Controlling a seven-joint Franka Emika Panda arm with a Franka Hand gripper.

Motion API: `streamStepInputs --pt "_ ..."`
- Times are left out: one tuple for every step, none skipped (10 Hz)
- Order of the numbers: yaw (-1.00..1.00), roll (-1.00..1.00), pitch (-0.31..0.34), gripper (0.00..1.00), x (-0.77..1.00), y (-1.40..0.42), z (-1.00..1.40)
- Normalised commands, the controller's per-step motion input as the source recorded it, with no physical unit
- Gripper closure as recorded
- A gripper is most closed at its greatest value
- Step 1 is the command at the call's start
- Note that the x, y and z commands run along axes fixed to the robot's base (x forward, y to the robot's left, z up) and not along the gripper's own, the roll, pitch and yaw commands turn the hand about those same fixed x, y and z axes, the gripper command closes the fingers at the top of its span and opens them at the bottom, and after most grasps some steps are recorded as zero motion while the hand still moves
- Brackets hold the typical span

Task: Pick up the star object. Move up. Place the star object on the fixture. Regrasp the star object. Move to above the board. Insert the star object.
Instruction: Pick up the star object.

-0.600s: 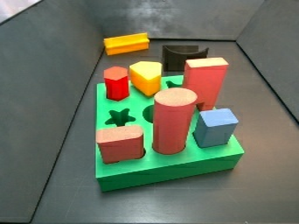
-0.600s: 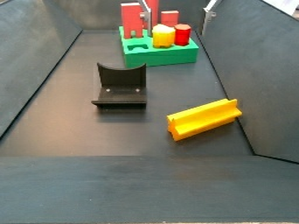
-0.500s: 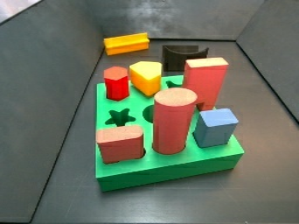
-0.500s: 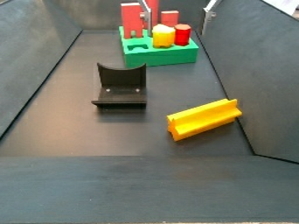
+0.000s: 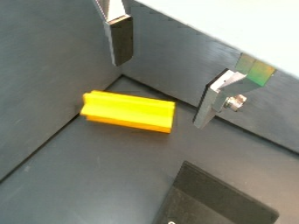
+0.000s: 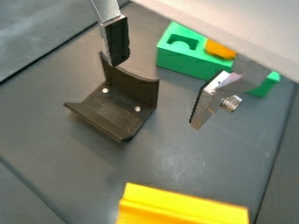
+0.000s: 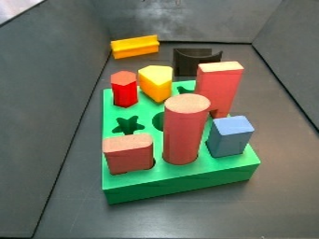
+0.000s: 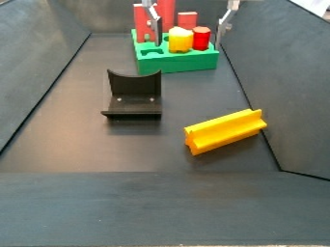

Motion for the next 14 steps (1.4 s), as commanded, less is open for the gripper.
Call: streamStepInputs --pt "-0.83 0.00 0.067 0.00 0.12 0.21 -0.26" --pt "-0.85 0.00 0.067 0.00 0.07 0.19 -0.33" --pt "-0.89 0.00 0.076 0.00 0.01 0.16 -0.45" --pt "-0.94 0.01 0.044 0.00 0.00 0.11 -0.49" --pt "-0.94 0.01 0.043 0.00 0.00 0.11 -0.48" --pt "-0.93 0.00 0.044 0.00 0.00 0.12 -0.49" --pt "-0.91 0.00 0.049 0.00 0.00 0.15 -0.50" --pt "-0.88 0.00 0.049 0.00 0.00 0.17 -0.53" --pt "-0.87 0.00 0.039 0.00 0.00 0.19 -0.60" --pt "-0.86 0.00 0.004 0.00 -0.03 0.21 -0.72" --pt "-0.78 0.00 0.000 0.00 -0.31 0.26 -0.87" --pt "-0.67 0.00 0.000 0.00 -0.44 0.34 -0.81" --pt "-0.51 0.00 0.000 0.00 -0.50 0.46 -0.63" --pt "-0.19 -0.04 0.021 0.00 -0.43 0.61 -0.06"
